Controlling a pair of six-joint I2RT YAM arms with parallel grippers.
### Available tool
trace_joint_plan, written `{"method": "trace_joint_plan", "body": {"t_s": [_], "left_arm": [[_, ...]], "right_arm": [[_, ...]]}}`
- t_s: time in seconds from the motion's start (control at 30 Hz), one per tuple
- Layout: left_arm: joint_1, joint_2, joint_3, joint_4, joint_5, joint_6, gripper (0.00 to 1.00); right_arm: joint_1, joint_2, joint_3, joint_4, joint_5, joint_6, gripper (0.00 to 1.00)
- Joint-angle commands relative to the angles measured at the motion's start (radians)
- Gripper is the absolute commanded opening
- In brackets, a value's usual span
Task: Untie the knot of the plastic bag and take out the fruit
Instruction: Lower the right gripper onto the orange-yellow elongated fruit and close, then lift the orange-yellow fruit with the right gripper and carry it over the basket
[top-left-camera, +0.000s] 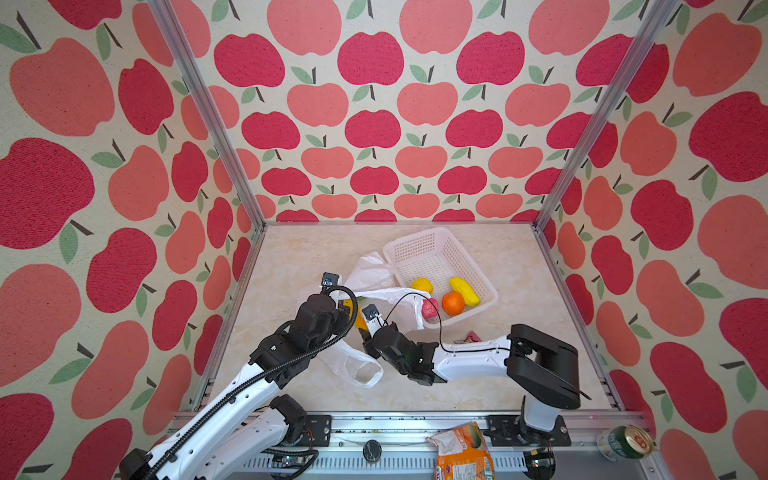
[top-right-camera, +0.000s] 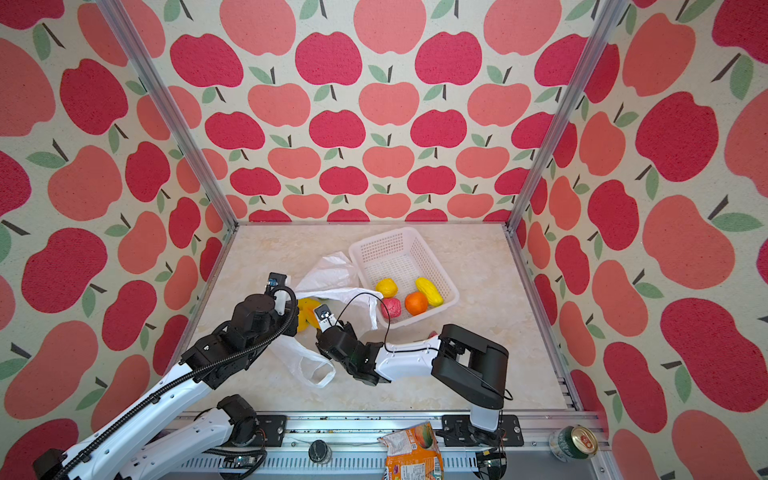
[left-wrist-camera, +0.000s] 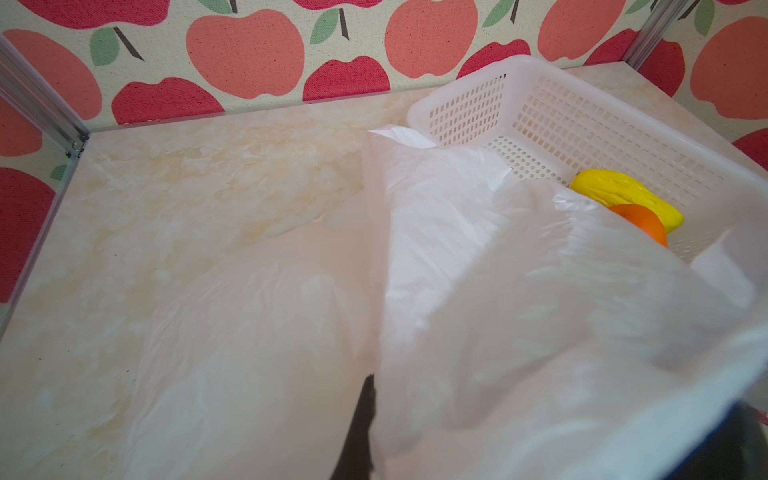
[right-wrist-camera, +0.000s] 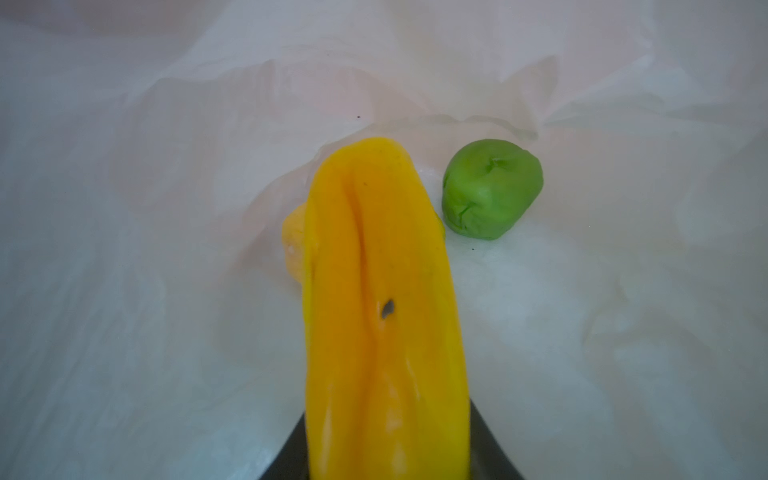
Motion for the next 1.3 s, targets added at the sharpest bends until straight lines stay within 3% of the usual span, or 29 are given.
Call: {"method": "trace_joint_plan", "body": {"t_s": [0.0,0.3,0.83,0.93,1.07,1.27], "left_arm": [[0.009,-0.006,-0.007,-0.001,-0.005,-0.007,0.0],[0.021,-0.008,-0.015,0.002,0.003,-0.006,0.0],[0.028,0.004,-0.015,0.01,0.008,-0.002,0.0],[0.029,0.001,-0.014,0.007,0.008,-0.004,0.0],[0.03,-0.006,-0.016,0.003,0.007,-0.007,0.0],[0.03,-0.005,-0.016,0.006,0.009,-0.007,0.0]], "right_arm": [[0.057,-0.017,-0.003,0.097,-0.011,-0.138,0.22],[0.147,-0.24,-0.108,0.178,0.129,-0.352,0.2],[0.124,-0.786,-0.38,0.136,0.308,-0.457,0.2],[0.068,-0.894,-0.417,0.089,0.337,-0.421,0.2],[-0.109,-1.038,-0.413,-0.167,0.346,-0.236,0.18],[-0.429,-1.121,-0.416,-0.444,0.17,0.022,0.18]]}}
